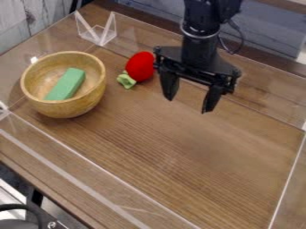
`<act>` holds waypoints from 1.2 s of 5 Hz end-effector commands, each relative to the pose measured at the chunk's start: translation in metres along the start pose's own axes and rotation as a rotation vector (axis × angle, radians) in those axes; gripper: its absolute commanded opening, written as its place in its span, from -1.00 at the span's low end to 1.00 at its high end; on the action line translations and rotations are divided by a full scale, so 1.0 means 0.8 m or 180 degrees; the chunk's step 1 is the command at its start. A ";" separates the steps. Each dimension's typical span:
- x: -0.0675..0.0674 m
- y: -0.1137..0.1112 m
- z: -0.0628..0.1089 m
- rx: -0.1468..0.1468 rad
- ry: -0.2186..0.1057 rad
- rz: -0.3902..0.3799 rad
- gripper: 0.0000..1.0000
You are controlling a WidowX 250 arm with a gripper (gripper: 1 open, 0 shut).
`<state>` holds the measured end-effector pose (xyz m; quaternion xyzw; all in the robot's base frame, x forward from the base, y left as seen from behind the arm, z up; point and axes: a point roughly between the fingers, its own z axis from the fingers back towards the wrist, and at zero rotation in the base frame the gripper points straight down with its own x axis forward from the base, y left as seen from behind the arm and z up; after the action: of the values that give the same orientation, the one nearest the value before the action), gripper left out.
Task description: Put the green block in the brown bowl
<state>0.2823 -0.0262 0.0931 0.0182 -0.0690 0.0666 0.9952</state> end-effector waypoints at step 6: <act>0.023 0.005 0.005 -0.0047 -0.0230 -0.0274 1.00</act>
<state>0.2918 -0.0193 0.0841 0.0184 -0.0759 0.0207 0.9967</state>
